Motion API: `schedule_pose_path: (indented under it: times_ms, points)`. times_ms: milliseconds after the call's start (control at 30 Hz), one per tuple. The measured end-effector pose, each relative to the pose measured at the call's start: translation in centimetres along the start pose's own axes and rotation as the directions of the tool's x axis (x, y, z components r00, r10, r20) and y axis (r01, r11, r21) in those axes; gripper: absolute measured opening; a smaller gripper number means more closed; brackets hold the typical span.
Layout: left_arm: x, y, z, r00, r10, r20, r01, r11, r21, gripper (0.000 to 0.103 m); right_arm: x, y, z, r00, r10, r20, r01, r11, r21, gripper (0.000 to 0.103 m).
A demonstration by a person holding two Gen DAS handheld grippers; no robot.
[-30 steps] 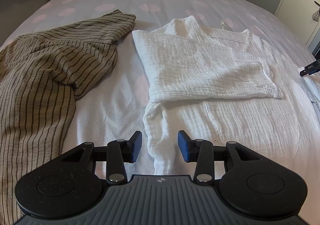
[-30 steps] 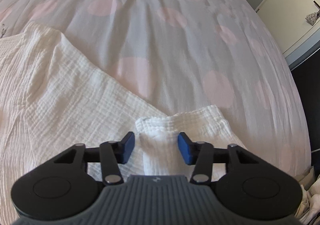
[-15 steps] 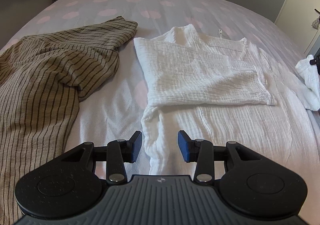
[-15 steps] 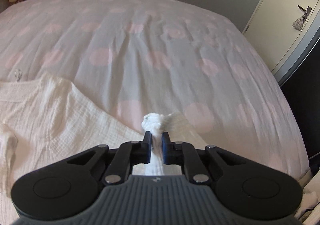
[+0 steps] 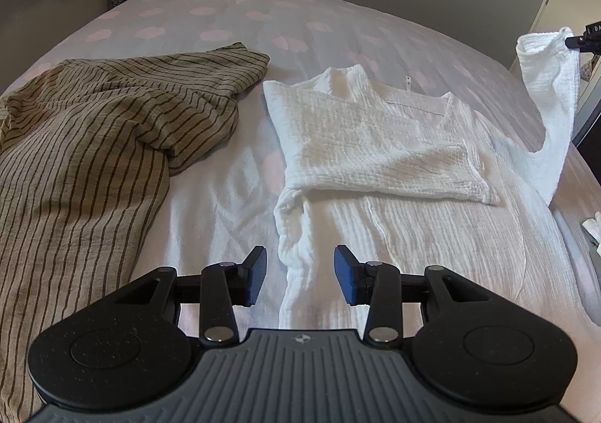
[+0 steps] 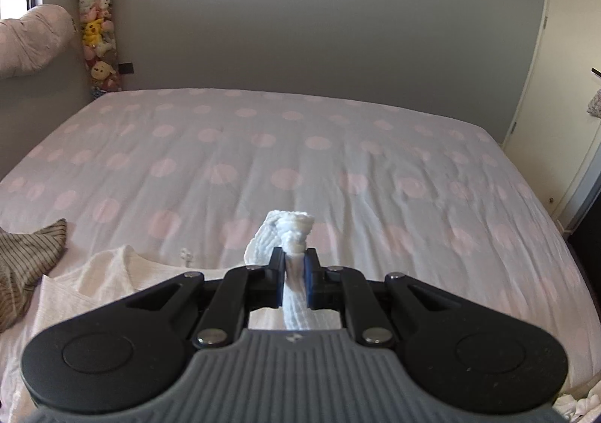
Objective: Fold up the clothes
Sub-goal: 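Lay the held sleeve across the shirt body and open the right gripper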
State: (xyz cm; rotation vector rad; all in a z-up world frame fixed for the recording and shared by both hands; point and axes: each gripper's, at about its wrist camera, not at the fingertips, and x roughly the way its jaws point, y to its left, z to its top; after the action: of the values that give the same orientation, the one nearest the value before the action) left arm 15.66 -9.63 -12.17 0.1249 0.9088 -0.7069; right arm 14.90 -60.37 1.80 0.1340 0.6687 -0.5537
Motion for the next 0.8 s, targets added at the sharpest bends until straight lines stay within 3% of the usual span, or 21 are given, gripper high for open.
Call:
schedule_pose_path:
  times_ms: [167,333,500,667,767,800]
  points:
    - [-0.3,1.2,-0.5,1.000,-0.001,-0.001,0.001,1.000,-0.027,0.037,0.6,5.9,1.5,0.995,0.096,0.020,-0.096,0.995,-0.029,0.012]
    - [-0.1,2.3,-0.6,1.000,0.005,-0.002,-0.005,0.999,-0.051,0.037,3.0,11.7,0.8,0.972,0.233,0.001,-0.233,0.972,-0.021,0.012]
    - [0.3,2.4,-0.5,1.000,0.005,-0.013,-0.006,0.999,-0.045,0.037,6.9,16.8,-4.2,0.935,0.336,-0.112,-0.338,0.941,0.006,0.012]
    - [0.8,2.3,0.0,1.000,0.015,-0.025,-0.016,1.000,-0.026,0.037,9.7,18.6,-10.1,0.890,0.388,-0.239,-0.397,0.918,0.015,0.012]
    - [1.2,2.1,0.6,1.000,0.016,-0.026,-0.017,1.000,-0.024,0.037,9.6,17.7,-11.4,0.874,0.414,-0.254,-0.420,0.907,0.031,0.024]
    - [1.3,1.9,0.9,1.000,0.014,-0.025,-0.015,1.000,-0.021,0.038,9.6,17.3,-11.8,0.869,0.422,-0.259,-0.428,0.903,0.036,0.036]
